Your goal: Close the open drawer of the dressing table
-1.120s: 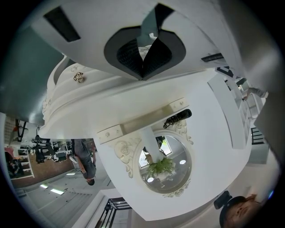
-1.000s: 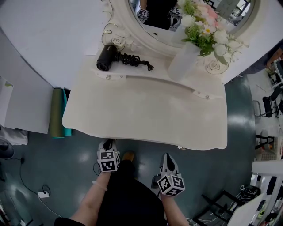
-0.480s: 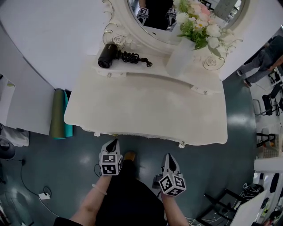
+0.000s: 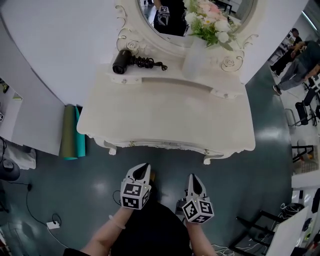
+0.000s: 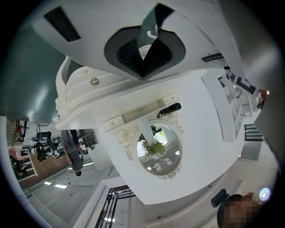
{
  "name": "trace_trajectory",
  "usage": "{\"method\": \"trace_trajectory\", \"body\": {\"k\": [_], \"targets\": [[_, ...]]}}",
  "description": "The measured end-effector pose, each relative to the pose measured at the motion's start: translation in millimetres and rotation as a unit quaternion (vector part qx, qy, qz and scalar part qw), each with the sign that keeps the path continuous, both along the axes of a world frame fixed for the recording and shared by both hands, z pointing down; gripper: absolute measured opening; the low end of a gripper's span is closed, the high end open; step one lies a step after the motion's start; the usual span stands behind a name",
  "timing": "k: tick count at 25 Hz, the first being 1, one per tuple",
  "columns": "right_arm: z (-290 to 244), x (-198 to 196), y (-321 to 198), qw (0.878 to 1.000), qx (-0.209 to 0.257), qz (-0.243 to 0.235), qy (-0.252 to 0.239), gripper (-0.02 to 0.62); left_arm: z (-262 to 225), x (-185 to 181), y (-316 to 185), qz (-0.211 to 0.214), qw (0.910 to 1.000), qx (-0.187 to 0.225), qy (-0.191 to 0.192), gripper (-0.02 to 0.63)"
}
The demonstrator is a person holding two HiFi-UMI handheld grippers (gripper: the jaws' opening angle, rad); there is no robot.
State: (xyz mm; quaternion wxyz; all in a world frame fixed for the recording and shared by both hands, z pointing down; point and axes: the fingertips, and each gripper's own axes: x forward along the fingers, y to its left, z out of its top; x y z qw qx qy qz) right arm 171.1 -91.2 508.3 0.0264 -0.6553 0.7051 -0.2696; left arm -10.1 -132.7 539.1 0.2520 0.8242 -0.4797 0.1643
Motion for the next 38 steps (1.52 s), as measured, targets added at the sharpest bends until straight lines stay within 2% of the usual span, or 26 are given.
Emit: {"method": "trace_trajectory", "body": {"k": [6, 11, 17, 23, 33, 38], "targets": [[-26.4, -11.4, 30.7, 0.999, 0.040, -0.021, -0.006, 0.025, -32.6, 27.7, 51.9, 0.057, 0.9980, 0.028, 0.001, 0.020], [-33.7, -22.2, 53.6, 0.998, 0.050, -0.038, -0.015, 0.025, -58.7, 42.0, 86.0, 0.092, 0.9940, 0.058, 0.004, 0.019], [-38.8, -31.7, 77.5, 0.997, 0.058, -0.049, -0.022, 0.025, -75.2, 46.7, 114.4, 0.101, 0.9917, 0.079, 0.007, 0.020], [-48.0, -32.8, 93.1, 0.996, 0.070, -0.052, -0.010, 0.025, -72.6, 48.5, 128.6, 0.107, 0.9911, 0.079, 0.006, 0.020], [-53.0, -28.9, 108.6, 0.995, 0.083, -0.036, -0.030, 0.025, -69.4, 54.1, 138.3, 0.124, 0.9893, 0.076, 0.011, 0.019], [-52.8, -34.5, 111.7, 0.995, 0.085, -0.040, -0.025, 0.025, -65.5, 47.9, 142.2, 0.122, 0.9900, 0.070, 0.011, 0.020]]}}
